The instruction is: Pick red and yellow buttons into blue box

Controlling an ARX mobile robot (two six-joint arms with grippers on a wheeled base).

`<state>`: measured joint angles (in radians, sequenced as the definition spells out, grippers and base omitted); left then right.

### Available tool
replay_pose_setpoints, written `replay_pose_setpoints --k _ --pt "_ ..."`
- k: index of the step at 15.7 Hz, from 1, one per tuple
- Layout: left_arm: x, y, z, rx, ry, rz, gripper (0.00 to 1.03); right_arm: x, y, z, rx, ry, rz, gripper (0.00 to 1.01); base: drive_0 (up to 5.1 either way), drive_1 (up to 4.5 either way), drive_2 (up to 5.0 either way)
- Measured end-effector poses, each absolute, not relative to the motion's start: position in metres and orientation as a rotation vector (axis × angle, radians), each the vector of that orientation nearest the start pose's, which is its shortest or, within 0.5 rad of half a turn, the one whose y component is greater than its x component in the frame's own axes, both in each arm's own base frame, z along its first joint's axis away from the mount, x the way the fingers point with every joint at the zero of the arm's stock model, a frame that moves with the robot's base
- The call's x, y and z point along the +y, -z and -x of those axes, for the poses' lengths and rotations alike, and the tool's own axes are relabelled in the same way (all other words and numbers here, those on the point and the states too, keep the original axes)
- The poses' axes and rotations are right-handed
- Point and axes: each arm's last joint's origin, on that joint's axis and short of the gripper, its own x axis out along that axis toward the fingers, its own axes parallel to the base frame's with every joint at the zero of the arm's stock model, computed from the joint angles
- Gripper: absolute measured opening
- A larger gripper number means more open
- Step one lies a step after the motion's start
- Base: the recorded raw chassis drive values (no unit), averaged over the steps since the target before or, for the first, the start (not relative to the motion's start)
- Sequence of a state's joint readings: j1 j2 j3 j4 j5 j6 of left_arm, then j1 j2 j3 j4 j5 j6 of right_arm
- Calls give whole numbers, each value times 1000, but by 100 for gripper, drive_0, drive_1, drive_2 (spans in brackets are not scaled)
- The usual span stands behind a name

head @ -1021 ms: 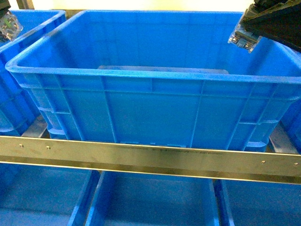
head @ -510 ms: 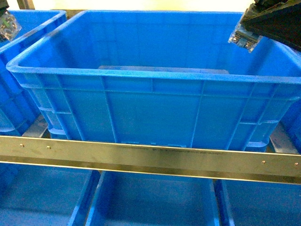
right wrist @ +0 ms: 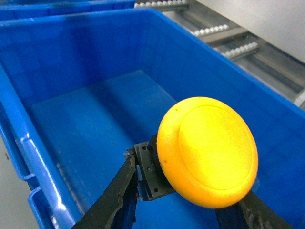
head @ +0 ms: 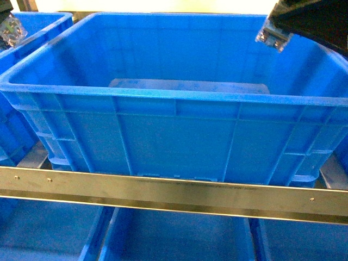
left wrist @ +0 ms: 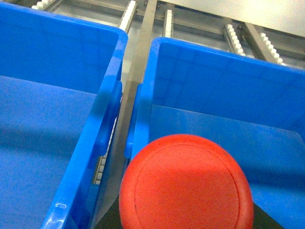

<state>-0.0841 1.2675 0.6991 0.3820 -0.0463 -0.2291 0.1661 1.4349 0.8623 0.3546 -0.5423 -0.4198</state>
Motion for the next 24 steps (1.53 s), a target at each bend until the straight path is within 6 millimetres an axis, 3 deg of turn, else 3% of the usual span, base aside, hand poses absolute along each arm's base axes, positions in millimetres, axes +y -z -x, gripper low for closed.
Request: replay_pose_setpoints --k 4,7,10,13,16,21,22,24 --pt "-22 -256 -274 190 16 216 23 90 -277 -330 25 -810 383 36 0 0 0" --pt "-22 -256 -274 190 16 216 23 99 -275 -334 35 -837 386 36 0 0 0" --pt "-22 -256 -274 189 16 216 23 106 -272 -336 44 -849 389 36 0 0 0" --pt "-22 -256 -274 189 16 216 23 124 -257 -351 75 -863 432 36 0 0 0" --pt "-22 -256 -274 190 16 216 23 127 -246 -362 107 -850 474 37 0 0 0" --pt "-22 -256 -274 189 16 216 23 127 -248 -363 93 -850 481 95 0 0 0" --pt "-22 -256 -274 189 16 216 23 127 -248 -363 93 -850 481 100 0 0 0" --pt "-26 -257 -275 182 42 222 23 127 -248 -363 93 -849 482 98 0 0 0"
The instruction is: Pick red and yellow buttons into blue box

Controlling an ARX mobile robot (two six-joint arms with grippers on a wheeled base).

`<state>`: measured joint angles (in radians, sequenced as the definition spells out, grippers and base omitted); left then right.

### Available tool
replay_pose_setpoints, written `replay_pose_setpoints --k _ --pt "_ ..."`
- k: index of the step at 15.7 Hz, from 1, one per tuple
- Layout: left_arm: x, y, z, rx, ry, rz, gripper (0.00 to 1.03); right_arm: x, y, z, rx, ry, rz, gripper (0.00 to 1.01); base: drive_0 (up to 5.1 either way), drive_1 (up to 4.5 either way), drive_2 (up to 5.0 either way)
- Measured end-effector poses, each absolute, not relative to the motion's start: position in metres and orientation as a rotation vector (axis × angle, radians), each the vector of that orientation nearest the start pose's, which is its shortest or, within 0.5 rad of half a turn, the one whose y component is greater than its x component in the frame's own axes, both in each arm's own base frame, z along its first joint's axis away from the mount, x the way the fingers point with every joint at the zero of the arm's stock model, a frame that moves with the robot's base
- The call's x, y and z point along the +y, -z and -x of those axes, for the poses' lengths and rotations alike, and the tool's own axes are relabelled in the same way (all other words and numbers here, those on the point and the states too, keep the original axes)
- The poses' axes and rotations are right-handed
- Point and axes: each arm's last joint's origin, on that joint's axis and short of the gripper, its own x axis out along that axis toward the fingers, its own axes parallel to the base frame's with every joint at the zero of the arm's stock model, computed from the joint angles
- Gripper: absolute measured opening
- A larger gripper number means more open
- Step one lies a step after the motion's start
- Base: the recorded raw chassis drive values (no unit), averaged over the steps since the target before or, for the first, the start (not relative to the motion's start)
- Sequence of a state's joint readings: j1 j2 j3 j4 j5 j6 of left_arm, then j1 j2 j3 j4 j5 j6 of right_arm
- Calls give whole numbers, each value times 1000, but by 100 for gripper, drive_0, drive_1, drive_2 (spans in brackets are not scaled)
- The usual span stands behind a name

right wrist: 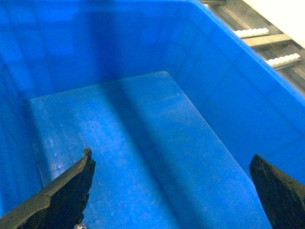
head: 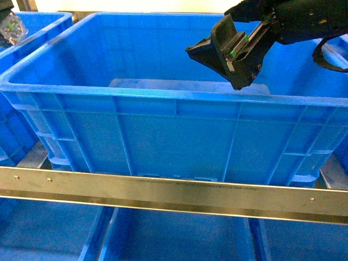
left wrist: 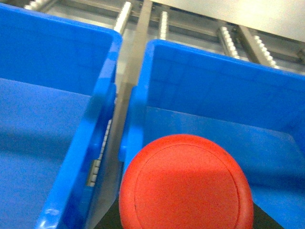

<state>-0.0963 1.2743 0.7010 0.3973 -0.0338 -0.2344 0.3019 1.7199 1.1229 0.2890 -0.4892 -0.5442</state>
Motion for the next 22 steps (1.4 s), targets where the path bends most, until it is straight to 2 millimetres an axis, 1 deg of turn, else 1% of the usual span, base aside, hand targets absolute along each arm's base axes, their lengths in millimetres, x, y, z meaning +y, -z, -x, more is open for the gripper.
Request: replay_pose_setpoints --k 1,2,4,5,6,8,9,11,12,14,15,16,18,19,20,21,22 --pt "-34 -259 -284 181 95 253 23 127 -248 -363 93 -849 482 98 0 0 0" --pt "-48 -262 -297 189 174 280 23 128 -248 -363 93 -851 482 98 0 0 0" --pt "-72 -257 -311 247 283 323 23 129 -248 -362 92 -855 482 98 0 0 0" --pt "-80 -253 -318 280 310 337 23 129 -248 -362 92 -854 482 98 0 0 0" --pt "-83 -248 -323 303 308 342 23 129 -248 -362 92 -855 482 98 0 0 0" --pt "-83 -243 -326 326 282 342 23 129 -248 -362 92 -855 482 98 0 0 0" --pt "-83 -244 -326 315 275 342 28 129 -248 -362 92 -855 482 98 0 0 0" --pt "-83 -247 -327 307 277 342 54 129 -248 -362 92 -855 482 98 0 0 0" --pt "-84 -247 -327 308 278 342 65 129 -248 -362 92 -855 482 98 0 0 0" --pt "-84 -247 -327 308 280 342 90 129 -248 -362 92 -855 482 98 0 0 0" --pt "-84 -247 -327 308 280 342 100 129 -248 -362 92 -855 482 98 0 0 0" --pt "-84 -247 -327 308 280 342 97 129 -248 -362 92 -855 482 98 0 0 0" --pt "-84 -247 -327 308 280 342 98 129 -249 -363 88 -848 481 98 0 0 0" --pt "-85 -248 -325 158 211 286 91 133 -249 -359 10 -615 445 89 0 0 0" --pt "-78 -244 -314 51 109 203 80 122 -243 -345 1 -383 333 78 0 0 0" --pt "-61 -234 -293 8 26 120 67 99 -235 -323 -5 -159 202 65 0 0 0" --pt "-48 -227 -279 -8 -12 74 56 77 -230 -308 -19 -24 108 54 0 0 0"
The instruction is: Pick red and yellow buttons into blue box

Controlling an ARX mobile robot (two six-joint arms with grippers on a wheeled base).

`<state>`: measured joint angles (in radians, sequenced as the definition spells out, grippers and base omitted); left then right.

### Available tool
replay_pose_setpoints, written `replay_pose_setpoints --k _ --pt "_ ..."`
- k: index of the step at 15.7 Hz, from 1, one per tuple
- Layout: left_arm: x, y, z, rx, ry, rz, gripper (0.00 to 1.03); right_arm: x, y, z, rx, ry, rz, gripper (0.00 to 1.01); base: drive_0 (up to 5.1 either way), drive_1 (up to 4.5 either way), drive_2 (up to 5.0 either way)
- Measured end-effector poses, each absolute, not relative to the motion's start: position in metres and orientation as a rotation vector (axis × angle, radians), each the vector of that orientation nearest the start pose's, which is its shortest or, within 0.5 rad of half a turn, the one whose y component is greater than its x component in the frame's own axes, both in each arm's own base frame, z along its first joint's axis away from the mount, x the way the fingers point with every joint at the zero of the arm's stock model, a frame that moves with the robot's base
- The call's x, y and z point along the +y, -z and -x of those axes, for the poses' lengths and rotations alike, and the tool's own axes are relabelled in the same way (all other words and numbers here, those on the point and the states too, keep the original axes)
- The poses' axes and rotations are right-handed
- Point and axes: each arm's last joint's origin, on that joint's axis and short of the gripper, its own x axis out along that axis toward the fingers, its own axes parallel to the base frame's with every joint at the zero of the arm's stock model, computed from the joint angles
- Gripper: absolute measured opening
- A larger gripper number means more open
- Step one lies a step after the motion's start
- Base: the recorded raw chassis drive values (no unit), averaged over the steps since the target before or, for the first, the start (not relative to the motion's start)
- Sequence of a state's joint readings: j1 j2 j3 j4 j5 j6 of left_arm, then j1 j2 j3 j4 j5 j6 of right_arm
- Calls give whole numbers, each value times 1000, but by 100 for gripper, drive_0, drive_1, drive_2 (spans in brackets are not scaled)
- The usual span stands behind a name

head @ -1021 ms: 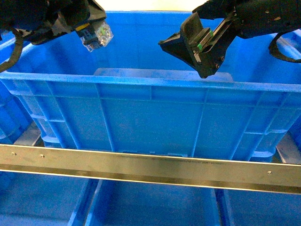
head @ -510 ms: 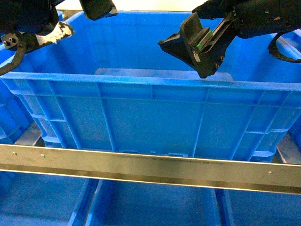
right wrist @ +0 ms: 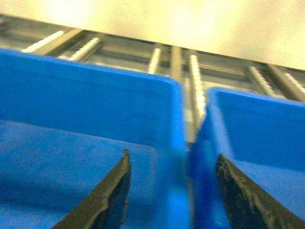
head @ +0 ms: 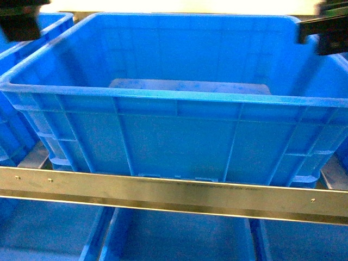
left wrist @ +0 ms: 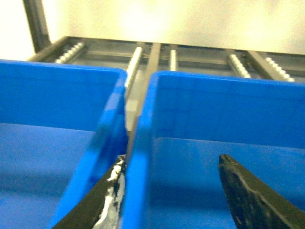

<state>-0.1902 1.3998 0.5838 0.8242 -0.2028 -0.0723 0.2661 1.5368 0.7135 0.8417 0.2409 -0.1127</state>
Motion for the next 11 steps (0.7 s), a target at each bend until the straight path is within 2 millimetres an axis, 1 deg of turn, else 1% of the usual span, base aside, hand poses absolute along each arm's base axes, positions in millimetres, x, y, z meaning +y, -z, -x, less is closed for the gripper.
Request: replay_pose_setpoints --k 2,3,4,5,6,7,9,11 --pt "-44 -226 -274 -13 -20 67 53 71 -230 -303 -27 -4 87 50 0 0 0" --pt "-41 -223 -268 -14 -26 54 47 62 -227 -295 -32 19 63 45 0 0 0" --pt "-36 -211 -248 -1 3 26 29 52 -214 -271 -17 8 31 26 0 0 0" --pt "-31 -201 -233 14 14 16 14 46 -202 -253 6 -13 26 12 0 0 0" --pt "-22 -196 -219 14 -13 15 2 35 -195 -237 12 0 20 2 0 0 0" --pt "-18 -191 -205 9 -5 16 2 27 -192 -221 5 4 16 2 0 0 0" --pt "-12 -183 -185 12 -2 16 2 18 -183 -198 12 1 16 2 0 0 0" --pt "0 -177 -169 16 -8 17 2 12 -178 -179 8 -4 15 2 0 0 0"
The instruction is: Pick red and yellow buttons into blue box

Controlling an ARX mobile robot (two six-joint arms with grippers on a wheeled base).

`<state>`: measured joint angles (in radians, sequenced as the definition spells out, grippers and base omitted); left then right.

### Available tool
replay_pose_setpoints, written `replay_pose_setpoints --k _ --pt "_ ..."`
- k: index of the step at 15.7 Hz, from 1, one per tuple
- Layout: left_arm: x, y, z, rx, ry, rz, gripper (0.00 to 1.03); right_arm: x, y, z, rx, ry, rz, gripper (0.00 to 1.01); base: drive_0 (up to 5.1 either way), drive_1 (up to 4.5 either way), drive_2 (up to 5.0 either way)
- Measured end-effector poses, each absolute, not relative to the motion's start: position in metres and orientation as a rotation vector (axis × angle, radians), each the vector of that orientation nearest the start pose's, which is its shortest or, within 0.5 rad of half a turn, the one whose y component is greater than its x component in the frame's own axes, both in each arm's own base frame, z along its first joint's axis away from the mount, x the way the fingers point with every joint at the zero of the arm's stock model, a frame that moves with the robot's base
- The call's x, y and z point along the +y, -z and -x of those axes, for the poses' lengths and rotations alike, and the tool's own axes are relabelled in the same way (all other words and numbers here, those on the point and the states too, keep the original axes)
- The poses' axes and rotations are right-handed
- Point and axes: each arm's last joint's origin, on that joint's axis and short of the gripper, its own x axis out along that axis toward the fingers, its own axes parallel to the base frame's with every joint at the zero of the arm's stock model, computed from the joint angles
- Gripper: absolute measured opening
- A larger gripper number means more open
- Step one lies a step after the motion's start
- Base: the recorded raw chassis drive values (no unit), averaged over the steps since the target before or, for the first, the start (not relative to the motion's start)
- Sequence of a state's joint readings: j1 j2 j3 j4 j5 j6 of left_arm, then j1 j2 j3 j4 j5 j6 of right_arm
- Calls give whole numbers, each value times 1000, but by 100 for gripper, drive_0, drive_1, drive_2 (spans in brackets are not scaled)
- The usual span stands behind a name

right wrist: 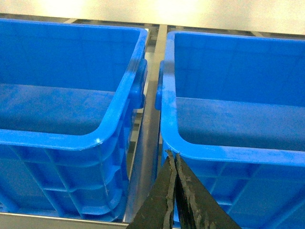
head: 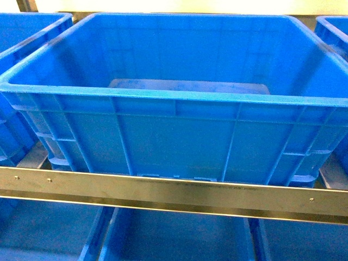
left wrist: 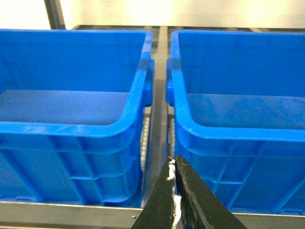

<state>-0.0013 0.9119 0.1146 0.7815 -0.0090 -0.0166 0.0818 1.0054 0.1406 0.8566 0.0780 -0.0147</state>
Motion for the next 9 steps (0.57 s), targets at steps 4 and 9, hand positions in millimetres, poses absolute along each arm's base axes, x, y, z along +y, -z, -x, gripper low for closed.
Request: replay_pose_setpoints --k 4,9 --pt "0 -168 -150 -12 0 16 2 -1 -169 -158 -19 8 15 2 0 0 0" --pt "0 -168 -135 -8 0 16 2 0 -165 -140 2 2 15 2 0 0 0"
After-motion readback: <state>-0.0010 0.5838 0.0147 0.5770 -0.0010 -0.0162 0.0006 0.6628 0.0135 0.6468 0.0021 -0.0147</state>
